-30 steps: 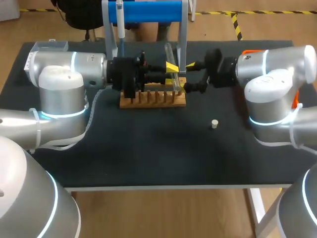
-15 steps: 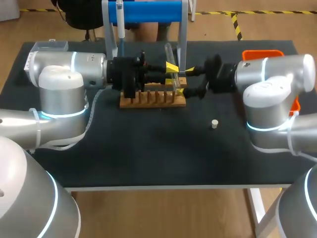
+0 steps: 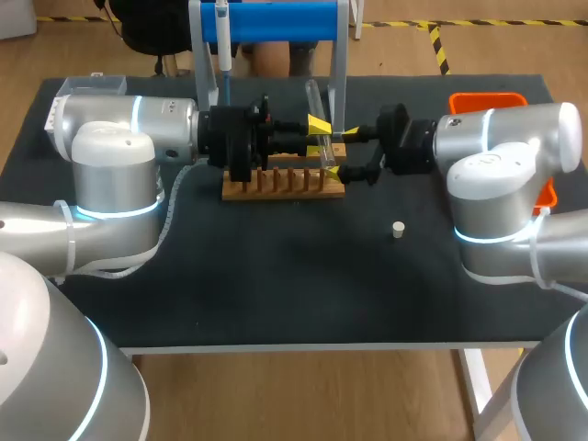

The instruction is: Invert the test tube, pick up the pipette, mount the tip to pipette, aspirate from beaker and dispense into the tube, eject the tip, return the pipette, and cap with the stopper.

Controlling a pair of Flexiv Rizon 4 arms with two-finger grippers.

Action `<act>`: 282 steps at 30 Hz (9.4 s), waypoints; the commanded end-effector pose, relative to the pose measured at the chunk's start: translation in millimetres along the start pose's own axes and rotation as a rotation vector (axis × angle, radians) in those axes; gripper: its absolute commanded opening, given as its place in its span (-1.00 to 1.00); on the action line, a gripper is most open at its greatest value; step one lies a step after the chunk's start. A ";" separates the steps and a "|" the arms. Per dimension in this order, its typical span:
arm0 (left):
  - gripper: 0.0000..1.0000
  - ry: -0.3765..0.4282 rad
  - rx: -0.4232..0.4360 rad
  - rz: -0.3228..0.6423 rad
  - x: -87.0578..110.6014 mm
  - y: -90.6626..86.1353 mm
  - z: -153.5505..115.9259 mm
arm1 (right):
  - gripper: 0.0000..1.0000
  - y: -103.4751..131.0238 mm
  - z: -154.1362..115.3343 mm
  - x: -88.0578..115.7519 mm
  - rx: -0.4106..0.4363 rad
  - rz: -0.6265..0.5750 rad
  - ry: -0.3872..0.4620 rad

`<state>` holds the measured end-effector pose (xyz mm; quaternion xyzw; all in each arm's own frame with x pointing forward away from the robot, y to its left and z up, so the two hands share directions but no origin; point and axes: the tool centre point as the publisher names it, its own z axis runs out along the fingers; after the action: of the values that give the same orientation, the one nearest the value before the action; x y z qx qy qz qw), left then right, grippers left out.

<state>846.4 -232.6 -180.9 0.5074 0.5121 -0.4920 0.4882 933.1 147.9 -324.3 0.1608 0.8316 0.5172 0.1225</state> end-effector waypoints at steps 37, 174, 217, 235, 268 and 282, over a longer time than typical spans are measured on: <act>-1.00 -0.052 -0.009 -0.669 -39.0 3.2 -14.8 | 1.00 -0.5 1.5 0.8 0.000 0.000 -0.003; -1.00 -0.179 0.049 -1.396 22.7 116.3 -34.4 | 1.00 -7.3 12.3 12.9 0.036 -0.012 -0.078; -1.00 -0.180 0.044 -1.395 22.0 114.8 -34.5 | 1.00 -8.9 13.2 9.6 0.042 0.017 -0.083; -1.00 -0.178 0.029 -1.419 28.6 118.9 -32.2 | 1.00 -8.9 13.2 9.6 0.042 0.017 -0.083; -1.00 -0.187 0.018 -1.465 52.2 131.8 -36.2 | 1.00 -8.9 13.2 9.6 0.042 0.017 -0.083; -1.00 -0.193 0.017 -1.463 47.8 132.4 -38.6 | 1.00 -8.9 13.2 9.6 0.042 0.017 -0.083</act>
<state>976.7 -193.2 -226.2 -0.0074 0.6711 -0.7375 0.0750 927.5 158.9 -339.0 0.1920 0.8341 0.4948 0.1503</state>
